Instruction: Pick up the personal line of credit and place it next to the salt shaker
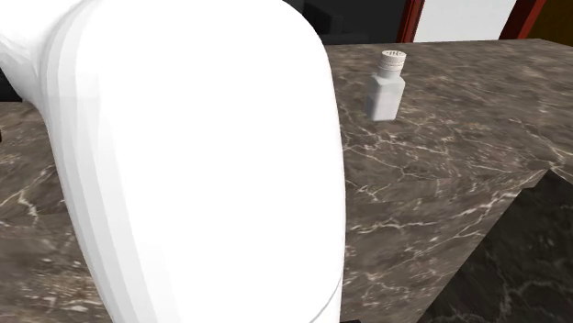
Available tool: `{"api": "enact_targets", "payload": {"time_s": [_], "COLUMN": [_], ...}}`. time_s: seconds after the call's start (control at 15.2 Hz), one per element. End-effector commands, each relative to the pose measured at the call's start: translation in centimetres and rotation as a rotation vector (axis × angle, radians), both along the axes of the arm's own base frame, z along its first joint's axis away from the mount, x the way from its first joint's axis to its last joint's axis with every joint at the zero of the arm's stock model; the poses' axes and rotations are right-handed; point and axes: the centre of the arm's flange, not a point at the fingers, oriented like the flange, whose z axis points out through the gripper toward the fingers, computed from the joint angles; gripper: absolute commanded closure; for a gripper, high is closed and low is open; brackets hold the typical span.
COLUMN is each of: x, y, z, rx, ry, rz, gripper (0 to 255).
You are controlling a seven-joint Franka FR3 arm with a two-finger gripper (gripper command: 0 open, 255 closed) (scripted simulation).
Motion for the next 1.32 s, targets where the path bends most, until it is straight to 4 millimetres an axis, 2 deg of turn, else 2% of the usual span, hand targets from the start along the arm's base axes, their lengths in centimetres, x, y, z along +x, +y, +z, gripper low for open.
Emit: {"api": "enact_targets", "payload": {"time_s": [0.0,0.2,0.26,0.59,0.86,1.25], "x": [-0.2,-0.2,-0.2,-0.2,-2.8,-2.8], "y": [0.1,0.1,0.1,0.1,0.9,0.9], "z": [-0.4,-0.4,-0.4,-0.4,3.8,3.8], "rx": [-0.003,-0.003,-0.003,-0.003,-0.003,-0.003], "ry": [0.01,0.01,0.01,0.01,0.01,0.01], "rz": [-0.002,-0.002,-0.002,-0.002,-0.002,-0.002], "gripper": [255,255,0,0,0,0]}}
